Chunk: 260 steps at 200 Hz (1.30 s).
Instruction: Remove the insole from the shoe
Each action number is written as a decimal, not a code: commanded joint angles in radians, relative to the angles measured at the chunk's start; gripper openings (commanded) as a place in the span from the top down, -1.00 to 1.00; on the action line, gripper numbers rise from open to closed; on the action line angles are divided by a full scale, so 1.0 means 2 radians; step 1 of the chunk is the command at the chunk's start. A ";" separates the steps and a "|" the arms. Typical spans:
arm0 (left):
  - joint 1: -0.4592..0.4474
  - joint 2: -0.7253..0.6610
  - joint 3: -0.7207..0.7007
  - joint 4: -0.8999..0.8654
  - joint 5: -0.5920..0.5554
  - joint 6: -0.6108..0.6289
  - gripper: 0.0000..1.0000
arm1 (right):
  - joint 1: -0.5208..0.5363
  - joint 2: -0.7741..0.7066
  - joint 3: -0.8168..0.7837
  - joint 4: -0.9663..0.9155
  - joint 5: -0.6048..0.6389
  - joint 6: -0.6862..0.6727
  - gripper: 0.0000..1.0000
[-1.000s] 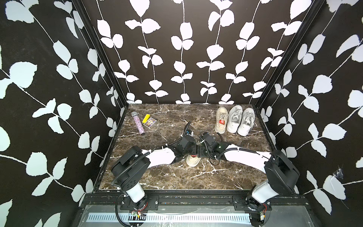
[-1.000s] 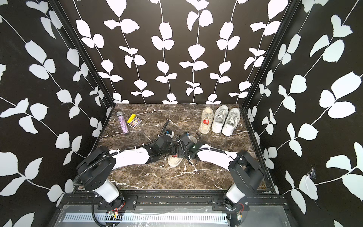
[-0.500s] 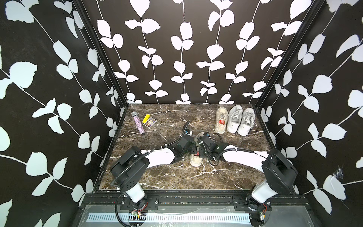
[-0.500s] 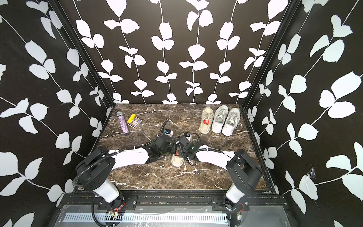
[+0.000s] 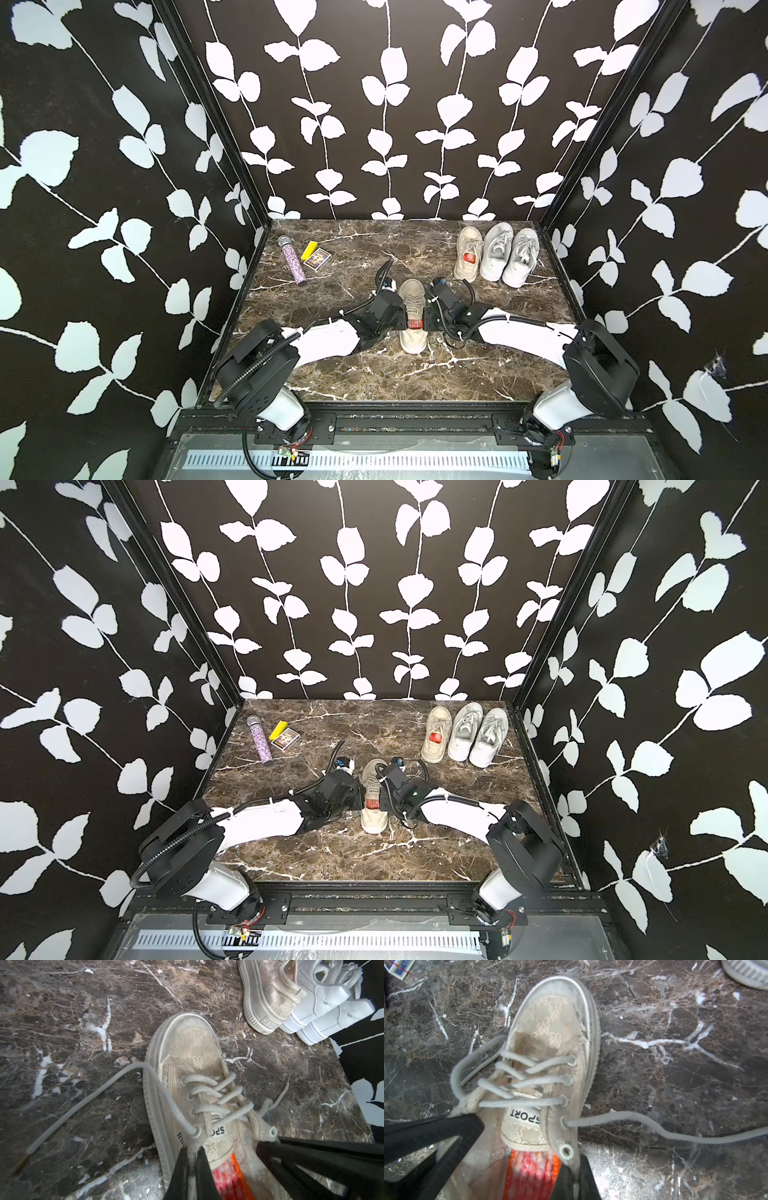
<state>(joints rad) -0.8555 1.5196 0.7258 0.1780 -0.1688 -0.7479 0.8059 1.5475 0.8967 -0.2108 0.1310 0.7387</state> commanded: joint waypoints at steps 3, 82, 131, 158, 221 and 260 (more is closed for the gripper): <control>0.010 -0.025 -0.013 -0.007 -0.039 -0.013 0.96 | -0.016 0.011 0.002 -0.037 0.038 -0.006 0.82; 0.008 0.013 0.022 0.010 0.039 0.017 0.38 | -0.020 0.010 -0.005 0.032 -0.024 -0.045 0.24; 0.017 0.025 0.057 -0.045 0.018 0.037 0.11 | -0.019 0.039 0.041 0.017 -0.005 -0.056 0.07; 0.018 0.037 0.066 -0.048 0.023 0.034 0.12 | -0.019 0.058 0.063 0.002 0.001 -0.064 0.02; 0.020 0.035 0.054 -0.057 0.015 0.031 0.50 | -0.022 0.040 0.051 -0.046 0.073 -0.061 0.37; 0.043 0.004 0.022 -0.065 -0.001 0.029 0.86 | -0.053 0.032 0.020 -0.062 0.076 -0.022 0.86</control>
<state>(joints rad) -0.8154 1.5970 0.8307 0.1120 -0.1085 -0.6823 0.7620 1.6386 0.9932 -0.2474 0.2062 0.6350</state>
